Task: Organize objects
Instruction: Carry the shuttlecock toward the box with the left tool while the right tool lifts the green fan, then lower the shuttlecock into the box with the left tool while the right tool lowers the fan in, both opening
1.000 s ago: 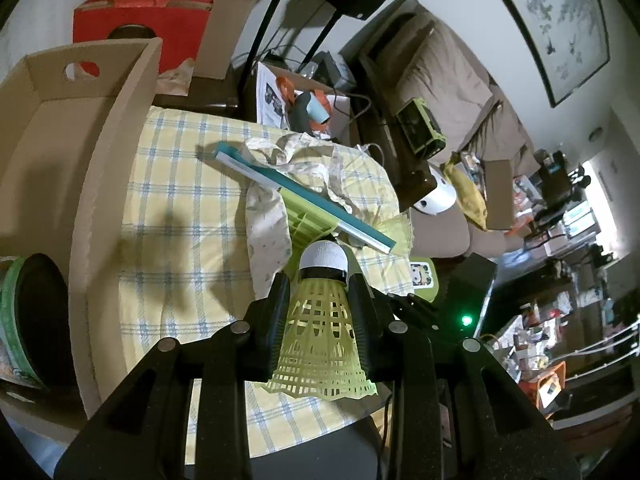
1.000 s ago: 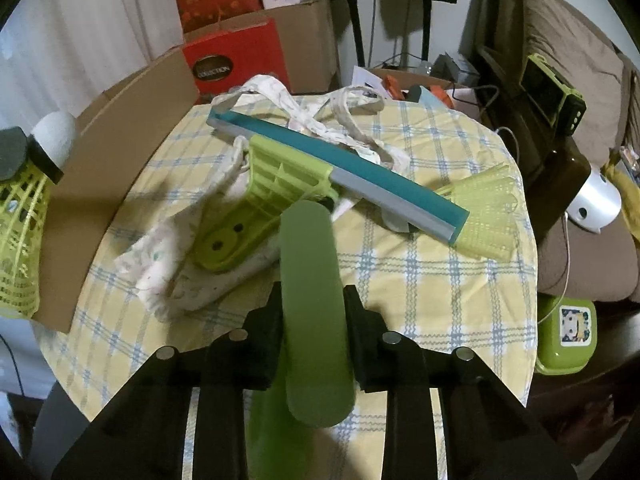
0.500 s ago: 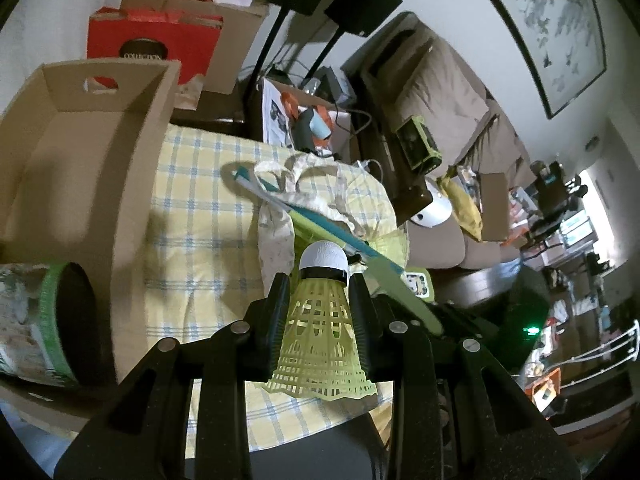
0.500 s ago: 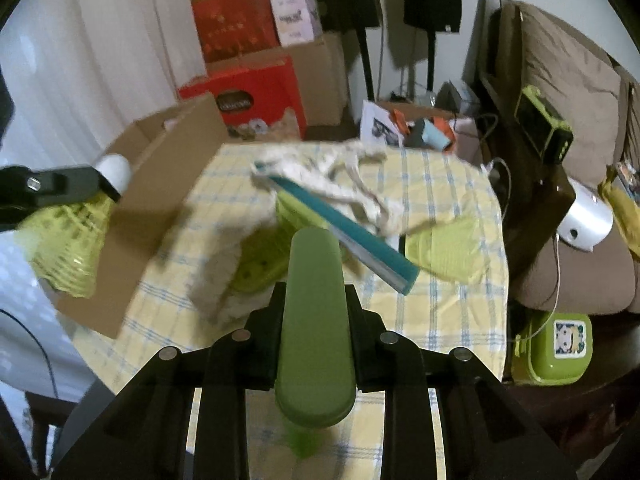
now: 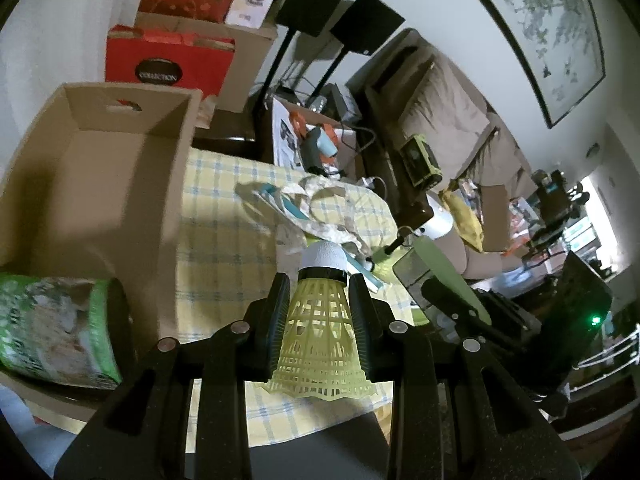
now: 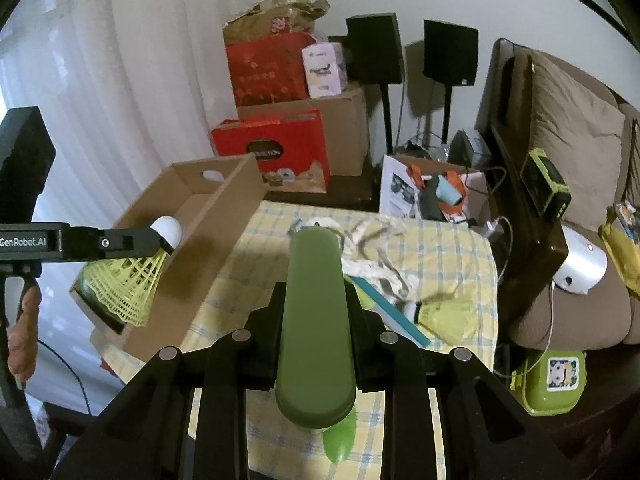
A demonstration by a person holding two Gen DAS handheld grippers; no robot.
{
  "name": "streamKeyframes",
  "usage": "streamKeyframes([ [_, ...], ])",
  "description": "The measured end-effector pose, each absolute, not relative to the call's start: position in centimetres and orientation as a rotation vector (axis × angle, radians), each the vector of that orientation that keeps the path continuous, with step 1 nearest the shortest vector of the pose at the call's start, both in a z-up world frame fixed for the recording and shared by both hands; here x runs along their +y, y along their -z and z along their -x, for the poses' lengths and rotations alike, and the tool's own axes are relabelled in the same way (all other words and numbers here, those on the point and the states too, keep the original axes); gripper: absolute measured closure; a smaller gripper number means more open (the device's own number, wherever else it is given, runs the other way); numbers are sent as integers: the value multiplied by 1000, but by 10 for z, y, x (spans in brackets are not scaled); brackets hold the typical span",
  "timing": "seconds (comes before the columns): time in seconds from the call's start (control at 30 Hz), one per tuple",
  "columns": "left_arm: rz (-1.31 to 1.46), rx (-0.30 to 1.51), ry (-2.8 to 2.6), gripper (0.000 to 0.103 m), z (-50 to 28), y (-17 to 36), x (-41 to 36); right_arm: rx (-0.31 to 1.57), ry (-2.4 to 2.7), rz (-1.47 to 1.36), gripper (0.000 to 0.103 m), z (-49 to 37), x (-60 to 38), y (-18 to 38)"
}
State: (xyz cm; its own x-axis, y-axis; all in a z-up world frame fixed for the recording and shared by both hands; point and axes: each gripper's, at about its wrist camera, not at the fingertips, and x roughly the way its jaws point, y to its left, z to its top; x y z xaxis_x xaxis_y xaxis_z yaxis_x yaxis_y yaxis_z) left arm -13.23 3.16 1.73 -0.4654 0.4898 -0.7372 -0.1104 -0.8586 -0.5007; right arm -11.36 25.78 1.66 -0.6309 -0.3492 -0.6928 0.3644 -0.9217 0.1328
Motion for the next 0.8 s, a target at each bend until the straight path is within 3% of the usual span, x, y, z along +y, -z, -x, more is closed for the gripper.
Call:
streamKeyframes([
  [0.47,1417,-633,-2451,75,156,-27,-43,61,2414,-978,77,141,167,-48],
  [0.8,1514,-674,-2545,75,188,3,-100,81,2333,-987,77,174,83,-27],
])
